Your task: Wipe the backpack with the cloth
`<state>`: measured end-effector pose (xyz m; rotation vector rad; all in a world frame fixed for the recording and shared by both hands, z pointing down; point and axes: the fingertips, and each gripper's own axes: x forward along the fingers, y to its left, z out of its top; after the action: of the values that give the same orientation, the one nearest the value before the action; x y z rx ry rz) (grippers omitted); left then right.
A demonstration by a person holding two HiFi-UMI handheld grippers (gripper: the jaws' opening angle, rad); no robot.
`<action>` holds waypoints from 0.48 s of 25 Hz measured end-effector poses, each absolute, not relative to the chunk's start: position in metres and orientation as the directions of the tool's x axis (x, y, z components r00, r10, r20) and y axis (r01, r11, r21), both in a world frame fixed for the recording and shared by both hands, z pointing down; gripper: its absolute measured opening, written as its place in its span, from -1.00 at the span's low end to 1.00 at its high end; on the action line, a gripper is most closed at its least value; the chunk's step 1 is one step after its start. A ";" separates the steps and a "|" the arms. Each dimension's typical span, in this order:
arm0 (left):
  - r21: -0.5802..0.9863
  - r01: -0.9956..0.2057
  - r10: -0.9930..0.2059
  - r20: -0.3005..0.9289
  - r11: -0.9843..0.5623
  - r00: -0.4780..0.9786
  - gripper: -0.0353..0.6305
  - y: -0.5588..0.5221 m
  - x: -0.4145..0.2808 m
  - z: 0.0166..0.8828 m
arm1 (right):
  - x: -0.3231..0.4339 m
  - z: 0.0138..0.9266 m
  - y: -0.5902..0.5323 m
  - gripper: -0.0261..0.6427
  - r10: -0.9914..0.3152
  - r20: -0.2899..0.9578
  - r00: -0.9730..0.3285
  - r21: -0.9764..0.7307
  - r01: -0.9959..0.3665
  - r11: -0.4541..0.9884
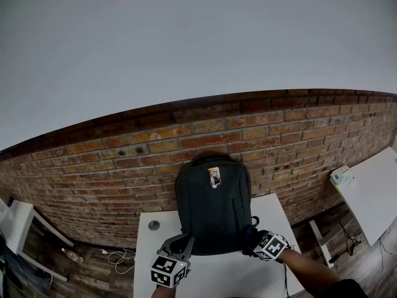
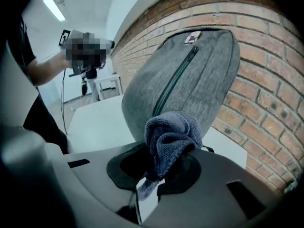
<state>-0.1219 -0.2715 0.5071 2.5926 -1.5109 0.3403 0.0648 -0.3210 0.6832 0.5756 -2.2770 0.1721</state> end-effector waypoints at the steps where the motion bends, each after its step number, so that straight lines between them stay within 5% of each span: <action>1: -0.008 -0.869 -0.842 0.253 -0.494 0.476 -0.95 -0.271 -0.122 0.507 | 0.062 0.674 -0.327 -0.77 -0.364 0.703 -0.610 0.061 -0.459 0.886; 12: -0.012 -0.874 -0.847 0.254 -0.486 0.468 -0.95 -0.269 -0.128 0.506 | 0.053 0.609 -0.374 -0.77 -0.452 0.626 -0.635 0.147 -0.473 0.869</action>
<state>-0.1281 -0.2690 0.5060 2.5876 -1.5240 0.3432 0.0533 -0.3742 0.6093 0.6648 -2.3510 0.0399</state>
